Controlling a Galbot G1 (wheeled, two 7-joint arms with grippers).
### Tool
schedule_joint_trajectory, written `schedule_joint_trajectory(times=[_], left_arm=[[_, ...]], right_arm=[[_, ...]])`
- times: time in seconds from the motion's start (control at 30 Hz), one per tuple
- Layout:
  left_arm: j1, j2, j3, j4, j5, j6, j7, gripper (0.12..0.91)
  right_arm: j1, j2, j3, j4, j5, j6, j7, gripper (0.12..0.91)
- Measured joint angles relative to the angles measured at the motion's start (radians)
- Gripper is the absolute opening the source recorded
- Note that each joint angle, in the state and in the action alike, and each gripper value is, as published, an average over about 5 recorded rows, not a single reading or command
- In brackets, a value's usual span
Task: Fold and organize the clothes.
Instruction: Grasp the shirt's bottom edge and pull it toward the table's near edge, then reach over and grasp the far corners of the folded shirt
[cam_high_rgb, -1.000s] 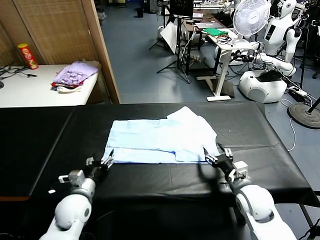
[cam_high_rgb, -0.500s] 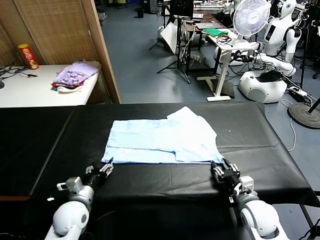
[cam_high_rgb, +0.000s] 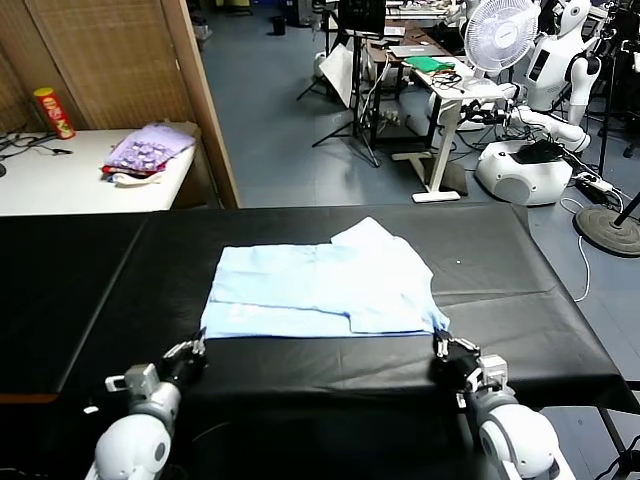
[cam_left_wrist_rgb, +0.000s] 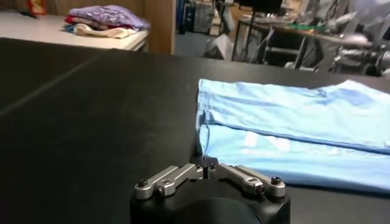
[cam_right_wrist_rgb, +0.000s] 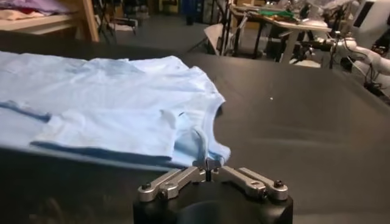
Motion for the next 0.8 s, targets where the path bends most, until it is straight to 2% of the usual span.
schedule_joint_trajectory(times=[0.07,0.13,0.27,0.37,0.47,0.53,0.57,0.67,0.73,0.8], left_arm=[[0.037,0.002,-0.013,-0.034,0.009,0.002,-0.008,0.125],[0.076,0.002,-0.026,-0.067,0.014,0.004,-0.013,0.125],[0.151,0.002,-0.051,-0.126,0.021,0.007,-0.016,0.13],[0.191,0.002,-0.072,-0.162,0.037,0.023,-0.016,0.18],[0.218,0.007,-0.092,-0.195,0.051,0.051,-0.016,0.342],[0.232,0.012,-0.106,-0.215,0.054,0.07,-0.017,0.493],[0.239,0.015,-0.114,-0.226,0.054,0.078,-0.017,0.544],[0.246,0.028,-0.139,-0.257,0.043,0.095,-0.013,0.7],[0.23,0.041,-0.153,-0.269,0.017,0.11,-0.011,0.766],[0.192,0.06,-0.156,-0.264,-0.026,0.129,-0.018,0.788]], right_arm=[[-0.015,-0.004,-0.001,0.015,0.007,-0.013,0.001,0.133],[-0.031,-0.009,0.0,0.032,0.017,-0.029,0.005,0.182],[-0.064,-0.021,0.009,0.077,0.035,-0.07,0.024,0.38],[-0.085,-0.03,0.023,0.117,0.051,-0.109,0.042,0.531],[-0.092,-0.042,0.043,0.161,0.079,-0.137,0.057,0.687],[-0.08,-0.051,0.057,0.18,0.098,-0.14,0.06,0.751],[-0.066,-0.057,0.061,0.184,0.107,-0.137,0.061,0.778],[0.013,-0.073,0.056,0.16,0.121,-0.124,0.063,0.795],[0.095,-0.079,0.033,0.113,0.129,-0.113,0.069,0.797],[0.192,-0.081,-0.003,0.05,0.14,-0.101,0.077,0.798]])
